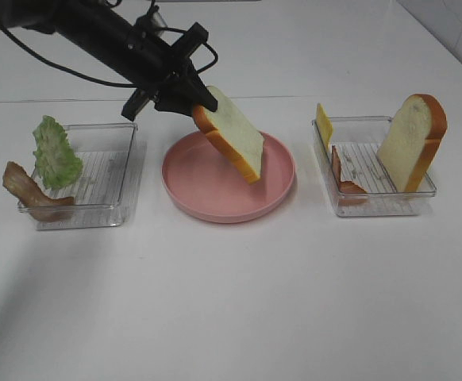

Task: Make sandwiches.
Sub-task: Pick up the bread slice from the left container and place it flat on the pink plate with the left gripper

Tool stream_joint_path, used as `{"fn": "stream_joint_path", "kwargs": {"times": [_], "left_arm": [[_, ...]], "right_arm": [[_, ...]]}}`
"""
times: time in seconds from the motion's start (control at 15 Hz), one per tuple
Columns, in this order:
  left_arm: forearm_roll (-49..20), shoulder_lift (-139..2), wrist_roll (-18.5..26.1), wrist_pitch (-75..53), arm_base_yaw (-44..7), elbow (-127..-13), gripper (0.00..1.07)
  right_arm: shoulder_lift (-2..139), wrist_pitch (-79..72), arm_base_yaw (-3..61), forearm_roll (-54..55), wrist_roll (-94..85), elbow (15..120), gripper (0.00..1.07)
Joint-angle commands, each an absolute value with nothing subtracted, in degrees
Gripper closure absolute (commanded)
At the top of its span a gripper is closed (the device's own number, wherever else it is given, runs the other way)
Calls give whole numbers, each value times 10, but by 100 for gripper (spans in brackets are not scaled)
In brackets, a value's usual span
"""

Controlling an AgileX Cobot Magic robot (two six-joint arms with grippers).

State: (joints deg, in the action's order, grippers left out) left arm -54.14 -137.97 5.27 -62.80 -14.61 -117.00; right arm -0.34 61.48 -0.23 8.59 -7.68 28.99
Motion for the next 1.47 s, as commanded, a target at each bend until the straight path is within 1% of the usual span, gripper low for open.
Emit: {"fn": "stream_joint_path", "kwargs": {"times": [0.07,0.13,0.6,0.87,0.93,1.0,1.07,1.27,1.4,1.47], "left_arm": [[-597,-1401,80,-609,-148,-1171,107],[-608,-1411,88,-603,-149,-1171,107],[-606,-1445,84,-583,-154,-1171,107],[-598,-1446,84,-612,-159,-1171,107],[-595,-1446,83,-620,-159,-1171,104],[-590,-1446,81,-623,-159,-1171,96],[-585,-1446,81,-626,-159,-1171,84],[-574,-1446,81,-630,-159,-1171,45],[-559,-1442,88,-642,-159,-1175,25],[-537,-1442,88,-644,-159,-1182,24]], "right_arm": [[-11,611,-7,86,-81,290,33],[-11,611,-7,86,-81,290,33],[-11,611,-7,86,-81,290,33],[-11,611,-7,86,-81,290,33],[-11,611,-7,86,-81,290,33],[-11,611,-7,86,-81,290,33],[-11,611,-7,86,-81,290,33],[-11,611,-7,86,-81,290,33],[-11,611,-7,86,-81,290,33],[-11,611,-7,86,-81,290,33]]}}
